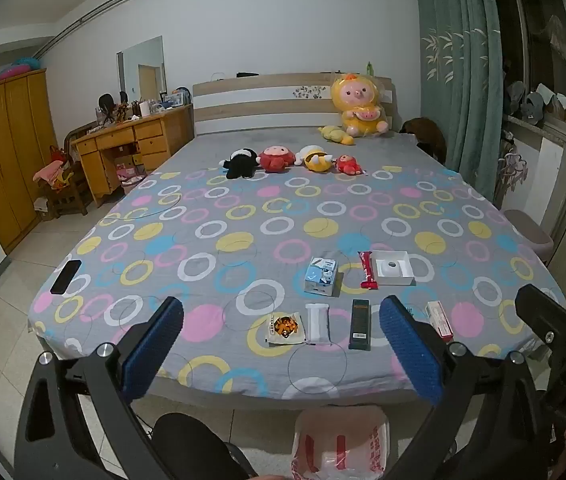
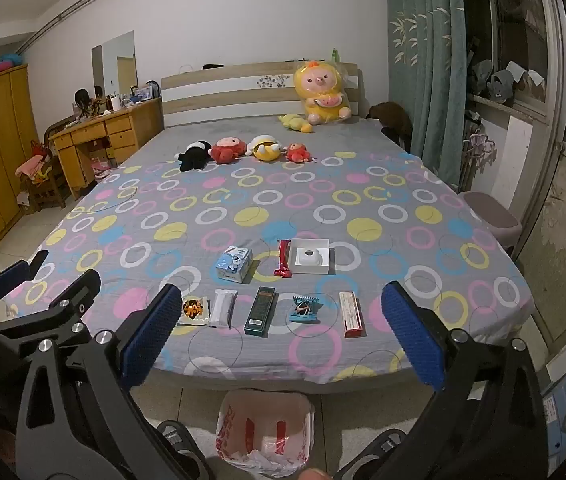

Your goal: Collect trash

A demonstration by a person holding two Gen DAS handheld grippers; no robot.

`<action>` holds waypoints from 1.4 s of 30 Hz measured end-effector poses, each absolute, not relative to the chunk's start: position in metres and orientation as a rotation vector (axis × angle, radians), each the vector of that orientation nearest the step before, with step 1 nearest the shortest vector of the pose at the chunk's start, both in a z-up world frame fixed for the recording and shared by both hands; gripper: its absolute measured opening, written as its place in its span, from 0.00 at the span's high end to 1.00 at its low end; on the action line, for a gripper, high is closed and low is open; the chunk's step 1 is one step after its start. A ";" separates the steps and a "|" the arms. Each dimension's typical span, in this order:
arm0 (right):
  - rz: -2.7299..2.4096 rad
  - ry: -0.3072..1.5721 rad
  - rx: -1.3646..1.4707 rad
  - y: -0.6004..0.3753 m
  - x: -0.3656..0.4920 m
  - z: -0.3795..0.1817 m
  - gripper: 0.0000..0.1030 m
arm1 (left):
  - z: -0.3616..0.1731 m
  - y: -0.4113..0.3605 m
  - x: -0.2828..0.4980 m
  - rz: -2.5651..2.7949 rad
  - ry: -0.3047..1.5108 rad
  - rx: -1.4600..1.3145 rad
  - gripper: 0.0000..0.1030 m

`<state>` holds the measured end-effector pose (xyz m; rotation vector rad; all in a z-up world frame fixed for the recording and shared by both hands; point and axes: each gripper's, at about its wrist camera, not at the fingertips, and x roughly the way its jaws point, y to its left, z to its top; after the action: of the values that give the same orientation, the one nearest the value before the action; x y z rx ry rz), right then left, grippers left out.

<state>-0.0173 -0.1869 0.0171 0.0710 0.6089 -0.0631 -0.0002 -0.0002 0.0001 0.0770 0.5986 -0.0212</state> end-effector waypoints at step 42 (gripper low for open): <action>-0.063 0.618 0.070 -0.187 -0.017 0.018 0.05 | 0.000 0.000 0.000 -0.019 0.601 0.080 0.06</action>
<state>-0.0171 -0.1873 0.0177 0.0701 0.6177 -0.0634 -0.0002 0.0000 0.0001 0.0800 0.6014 -0.0186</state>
